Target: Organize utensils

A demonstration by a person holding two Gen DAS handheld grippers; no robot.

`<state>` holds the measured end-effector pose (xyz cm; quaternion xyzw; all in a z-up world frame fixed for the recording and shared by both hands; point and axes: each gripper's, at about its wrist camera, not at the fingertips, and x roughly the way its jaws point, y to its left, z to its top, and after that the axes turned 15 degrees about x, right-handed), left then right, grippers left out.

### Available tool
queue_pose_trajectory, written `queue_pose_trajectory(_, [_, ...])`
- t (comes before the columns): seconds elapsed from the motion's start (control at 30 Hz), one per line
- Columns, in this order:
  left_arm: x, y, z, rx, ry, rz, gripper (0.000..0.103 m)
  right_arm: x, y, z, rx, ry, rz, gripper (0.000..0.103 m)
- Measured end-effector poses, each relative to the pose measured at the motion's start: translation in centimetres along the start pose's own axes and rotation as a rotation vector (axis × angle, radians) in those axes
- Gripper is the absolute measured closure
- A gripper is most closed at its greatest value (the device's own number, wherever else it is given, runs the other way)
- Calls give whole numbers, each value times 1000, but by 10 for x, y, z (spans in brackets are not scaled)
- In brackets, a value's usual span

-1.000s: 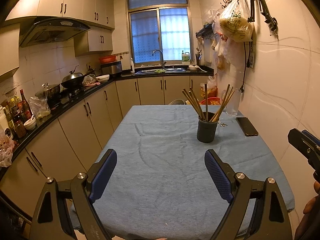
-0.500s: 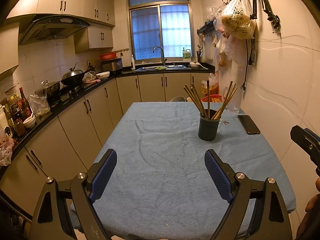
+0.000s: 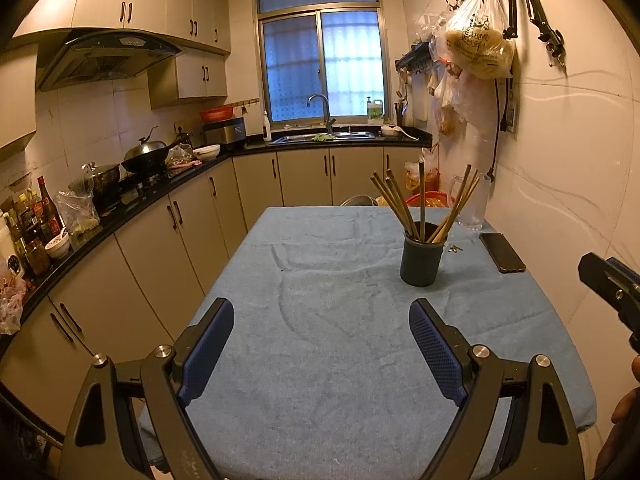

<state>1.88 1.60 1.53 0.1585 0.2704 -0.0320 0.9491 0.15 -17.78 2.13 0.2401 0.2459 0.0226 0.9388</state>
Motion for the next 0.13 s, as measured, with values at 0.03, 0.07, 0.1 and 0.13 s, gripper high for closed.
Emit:
queue_pose_trajectory(0.03, [2, 0, 1, 1, 0, -2, 13, 2, 0, 0, 0, 3, -2, 15])
queue_pose_trajectory(0.07, [5, 1, 1, 6, 2, 1, 13, 5, -1, 1, 1, 5, -4, 15])
queue_pose_trajectory(0.1, [8, 0, 2, 15, 7, 1, 13, 8, -2, 2, 2, 7, -5, 15])
queue_pose_trajectory(0.13, [10, -1, 3, 20, 12, -1, 13, 11, -3, 2, 3, 11, -7, 15])
